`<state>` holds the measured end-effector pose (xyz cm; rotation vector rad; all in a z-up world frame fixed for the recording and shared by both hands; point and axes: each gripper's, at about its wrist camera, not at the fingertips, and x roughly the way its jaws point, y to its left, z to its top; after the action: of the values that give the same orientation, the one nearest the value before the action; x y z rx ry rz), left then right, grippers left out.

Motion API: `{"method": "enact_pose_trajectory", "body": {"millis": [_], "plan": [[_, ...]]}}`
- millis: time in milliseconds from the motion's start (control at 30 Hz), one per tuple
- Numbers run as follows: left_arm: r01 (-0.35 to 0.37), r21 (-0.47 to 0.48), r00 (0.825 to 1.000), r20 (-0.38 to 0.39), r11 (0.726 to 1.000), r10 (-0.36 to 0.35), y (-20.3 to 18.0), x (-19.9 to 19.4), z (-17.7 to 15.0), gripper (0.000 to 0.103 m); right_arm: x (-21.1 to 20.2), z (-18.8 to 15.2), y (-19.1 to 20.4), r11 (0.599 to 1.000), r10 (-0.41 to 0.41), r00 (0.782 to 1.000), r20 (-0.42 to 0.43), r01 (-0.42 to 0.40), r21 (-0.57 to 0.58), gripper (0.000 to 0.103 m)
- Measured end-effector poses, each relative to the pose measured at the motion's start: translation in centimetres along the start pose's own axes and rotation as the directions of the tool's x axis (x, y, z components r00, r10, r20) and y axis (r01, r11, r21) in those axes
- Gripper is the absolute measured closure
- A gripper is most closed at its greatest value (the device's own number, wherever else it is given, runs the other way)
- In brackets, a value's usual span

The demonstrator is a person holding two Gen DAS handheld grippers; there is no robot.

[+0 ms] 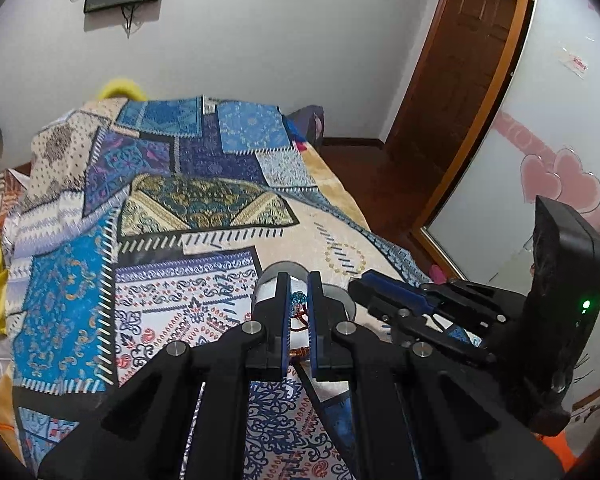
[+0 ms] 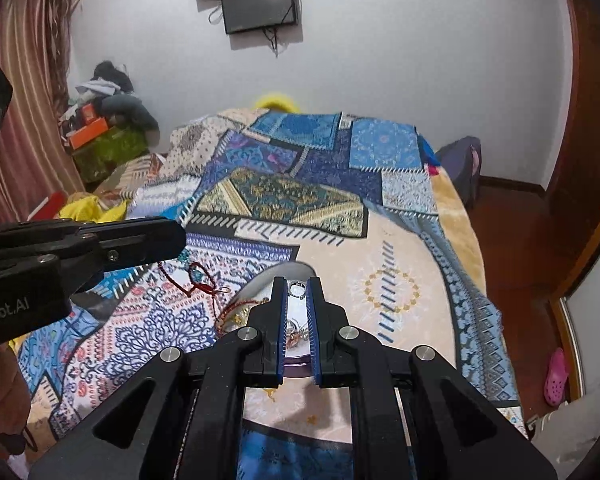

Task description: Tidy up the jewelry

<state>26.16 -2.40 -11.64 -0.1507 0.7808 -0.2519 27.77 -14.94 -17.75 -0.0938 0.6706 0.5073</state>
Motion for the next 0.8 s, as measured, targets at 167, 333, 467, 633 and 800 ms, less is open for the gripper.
{"method": "enact_pose_trajectory", "body": {"millis": [167,333,467,633,800], "plan": [[0.016,-0.021,0.999,-0.031,1.000,-0.016,0.6,1.7,-0.3,0.097,1.3,-0.3,-0.3,1.000,-0.010,0.999,-0.033,0.010,0.002,0.095],[0.024,-0.041,0.998,-0.064,0.999,-0.027,1.1,3.0,-0.6,0.097,1.9,-0.5,-0.7,1.000,0.000,0.997,-0.071,0.000,0.012,0.095],[0.032,-0.045,0.995,-0.090,0.998,-0.036,1.2,3.7,-1.0,0.097,2.1,-0.6,-0.7,1.000,0.010,0.996,-0.093,-0.009,0.014,0.095],[0.035,-0.036,0.995,-0.096,0.999,-0.039,0.9,3.7,-1.2,0.097,2.1,-0.7,-0.5,1.000,0.013,0.993,-0.122,-0.013,-0.002,0.095],[0.034,-0.045,0.995,-0.088,0.998,-0.038,1.0,2.6,-0.9,0.095,1.6,-0.5,0.0,0.999,-0.025,0.993,-0.119,0.022,-0.023,0.083]]}}
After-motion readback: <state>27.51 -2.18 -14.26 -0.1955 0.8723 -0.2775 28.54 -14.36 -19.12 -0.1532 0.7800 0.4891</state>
